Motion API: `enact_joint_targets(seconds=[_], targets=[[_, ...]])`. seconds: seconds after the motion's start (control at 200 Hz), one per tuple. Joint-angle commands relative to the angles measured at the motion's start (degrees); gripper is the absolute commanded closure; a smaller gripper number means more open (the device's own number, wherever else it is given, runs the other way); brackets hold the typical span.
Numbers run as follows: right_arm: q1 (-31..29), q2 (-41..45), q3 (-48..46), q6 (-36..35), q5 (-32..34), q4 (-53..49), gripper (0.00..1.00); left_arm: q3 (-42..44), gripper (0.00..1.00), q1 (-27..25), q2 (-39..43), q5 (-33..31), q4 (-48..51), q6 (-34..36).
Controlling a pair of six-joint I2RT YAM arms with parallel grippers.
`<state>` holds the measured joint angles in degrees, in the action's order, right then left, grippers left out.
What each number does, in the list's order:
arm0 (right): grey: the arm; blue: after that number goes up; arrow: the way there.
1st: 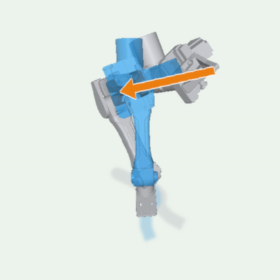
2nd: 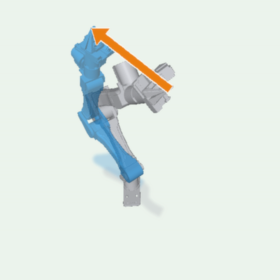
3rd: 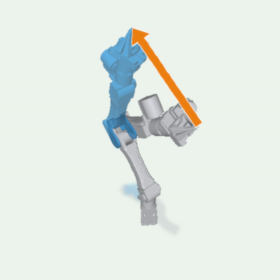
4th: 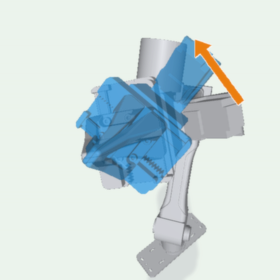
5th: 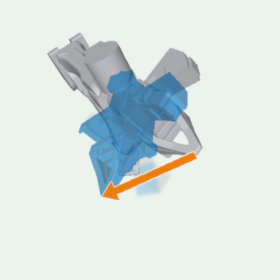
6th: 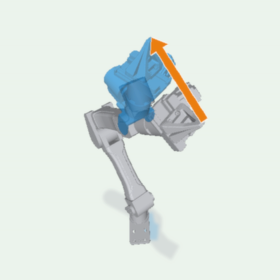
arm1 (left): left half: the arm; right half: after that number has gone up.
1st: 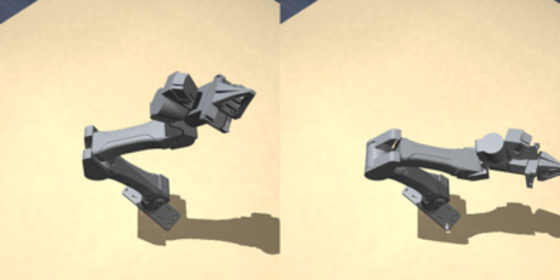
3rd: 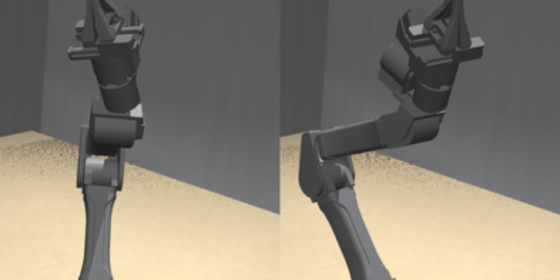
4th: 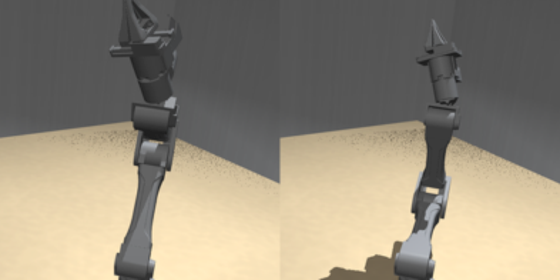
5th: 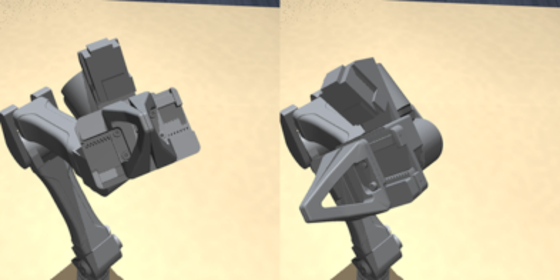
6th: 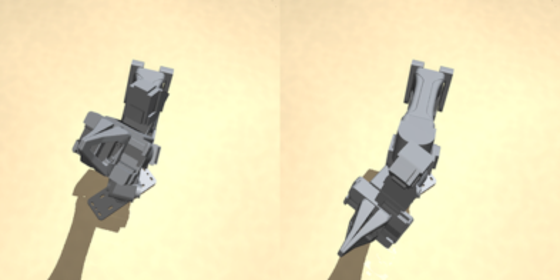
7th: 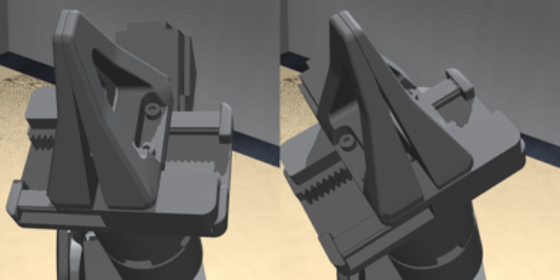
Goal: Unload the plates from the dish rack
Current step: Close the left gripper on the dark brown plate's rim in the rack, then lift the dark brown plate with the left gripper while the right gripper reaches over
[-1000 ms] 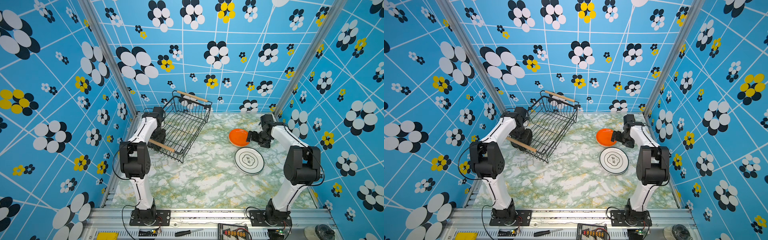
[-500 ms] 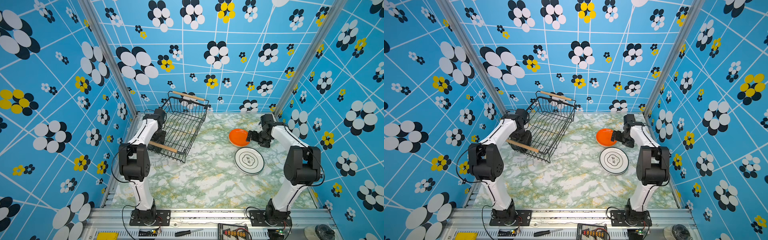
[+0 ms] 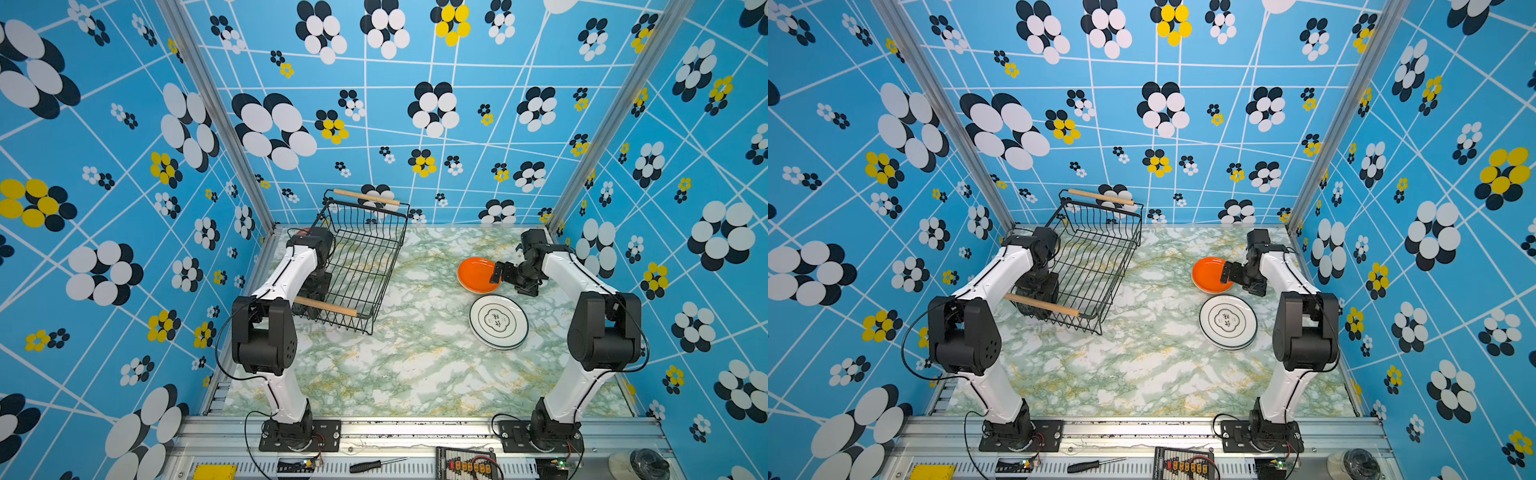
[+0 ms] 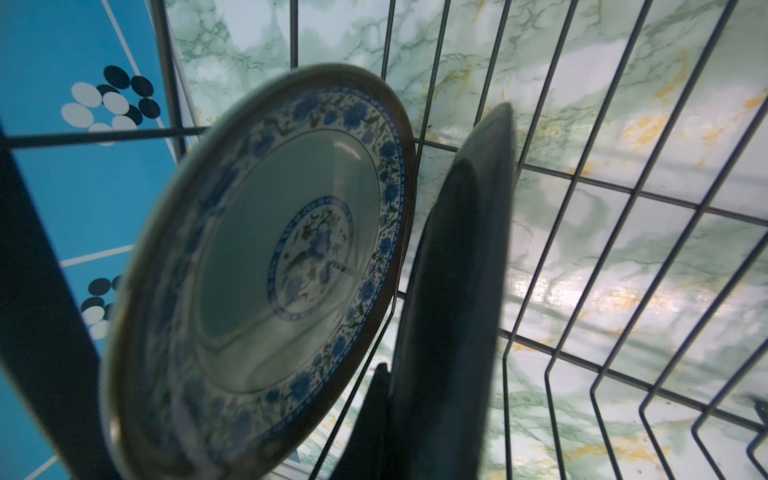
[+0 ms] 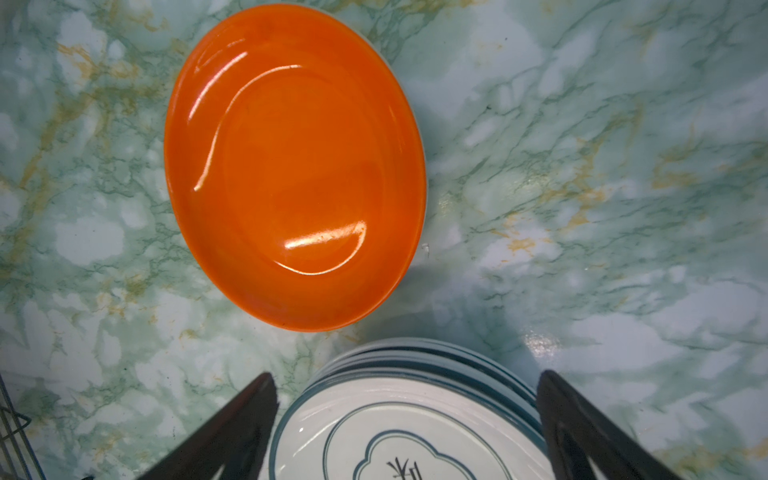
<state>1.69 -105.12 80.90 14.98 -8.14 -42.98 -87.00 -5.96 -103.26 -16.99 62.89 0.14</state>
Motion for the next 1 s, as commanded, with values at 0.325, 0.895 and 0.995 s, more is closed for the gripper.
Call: enact_joint_targets(seconds=[0.325,0.895,0.995], targets=[[0.4,3.3,-0.8,-0.1,-1.0,-0.4,0.01,-2.3,1.00,-2.1,6.9,4.9,4.1,-4.1],[0.4,11.1,-0.8,1.1,-6.9,0.9,0.01,-16.8,1.00,-5.9,12.4,19.8,-0.4,-23.2],[0.5,13.7,-1.7,3.1,-14.8,3.6,0.01,-13.6,1.00,-9.1,14.8,23.9,-8.9,-28.9]])
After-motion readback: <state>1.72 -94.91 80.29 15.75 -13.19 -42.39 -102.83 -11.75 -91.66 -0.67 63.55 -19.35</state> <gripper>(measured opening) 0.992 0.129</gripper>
